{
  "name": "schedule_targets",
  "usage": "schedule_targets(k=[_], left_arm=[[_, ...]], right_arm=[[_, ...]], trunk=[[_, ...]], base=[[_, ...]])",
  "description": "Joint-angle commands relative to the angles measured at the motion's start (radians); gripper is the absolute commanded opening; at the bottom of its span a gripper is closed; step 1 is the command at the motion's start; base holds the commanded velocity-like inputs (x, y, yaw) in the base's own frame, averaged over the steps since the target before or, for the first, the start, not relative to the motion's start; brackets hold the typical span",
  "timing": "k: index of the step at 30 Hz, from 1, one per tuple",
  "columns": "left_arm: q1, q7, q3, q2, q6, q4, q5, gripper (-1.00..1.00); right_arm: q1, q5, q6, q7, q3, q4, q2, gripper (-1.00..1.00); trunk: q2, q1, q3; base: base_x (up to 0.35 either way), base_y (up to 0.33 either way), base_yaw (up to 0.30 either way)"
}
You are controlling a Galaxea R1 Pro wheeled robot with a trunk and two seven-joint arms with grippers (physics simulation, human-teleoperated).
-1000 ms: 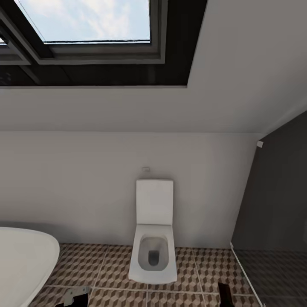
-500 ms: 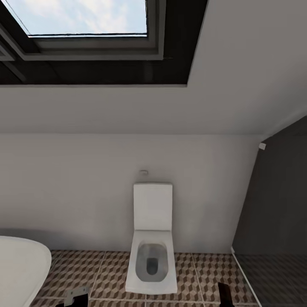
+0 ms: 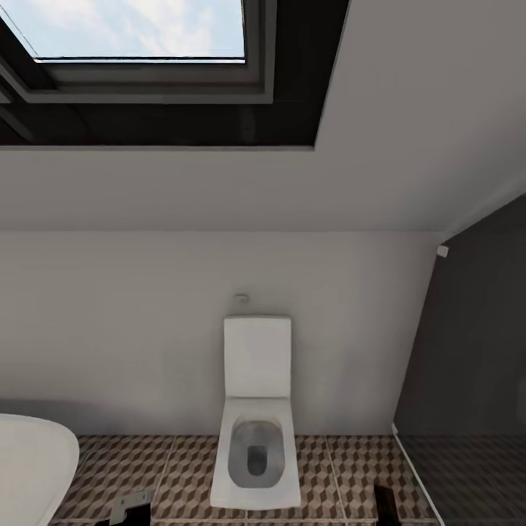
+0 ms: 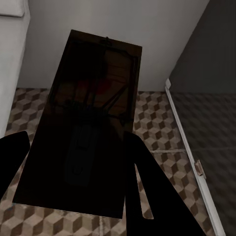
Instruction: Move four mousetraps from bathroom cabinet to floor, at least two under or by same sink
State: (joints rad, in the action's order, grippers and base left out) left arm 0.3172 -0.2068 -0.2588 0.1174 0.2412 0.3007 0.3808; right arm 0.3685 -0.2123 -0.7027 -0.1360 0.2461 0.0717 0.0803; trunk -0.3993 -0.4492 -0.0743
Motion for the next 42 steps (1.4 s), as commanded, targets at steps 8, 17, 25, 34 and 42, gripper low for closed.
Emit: schedule_targets(k=[8,17,25,34,42], left_arm=[[0.000,-0.006,-0.008,0.001,0.003,0.000,0.006,-1.00],[0.000,-0.006,-0.008,0.001,0.003,0.000,0.006,-1.00],[0.000,-0.006,-0.011,0.000,0.003,-0.001,0.005,-1.00],[0.000,-0.006,-0.009,0.000,0.005,-0.002,0.006,-1.00],[0.000,0.007,-0.007,0.002,0.011,-0.001,0.010,-1.00]], right_arm=[[0.001,-0.004,-0.004,-0.003,0.013,0.003,-0.001,-1.00],[0.001,-0.004,-0.004,-0.004,0.013,0.003,-0.001,-1.00],[0.001,-0.003,-0.004,-0.004,0.014,0.003,-0.002,-1.00],[0.001,-0.001,-0.003,-0.004,0.015,0.003,-0.002,-1.00],[0.001,0.001,-0.003,-0.003,0.016,0.003,-0.002,-1.00]], trunk=[[-0.001,-0.001,0.000],[-0.001,-0.001,0.000],[-0.001,-0.001,0.000],[-0.001,-0.001,0.000],[-0.001,-0.001,0.000]], base=[[0.276,0.102,0.000],[0.162,0.015,0.000],[0.014,-0.002,0.000],[0.149,-0.067,0.000],[0.019,-0.005,0.000]])
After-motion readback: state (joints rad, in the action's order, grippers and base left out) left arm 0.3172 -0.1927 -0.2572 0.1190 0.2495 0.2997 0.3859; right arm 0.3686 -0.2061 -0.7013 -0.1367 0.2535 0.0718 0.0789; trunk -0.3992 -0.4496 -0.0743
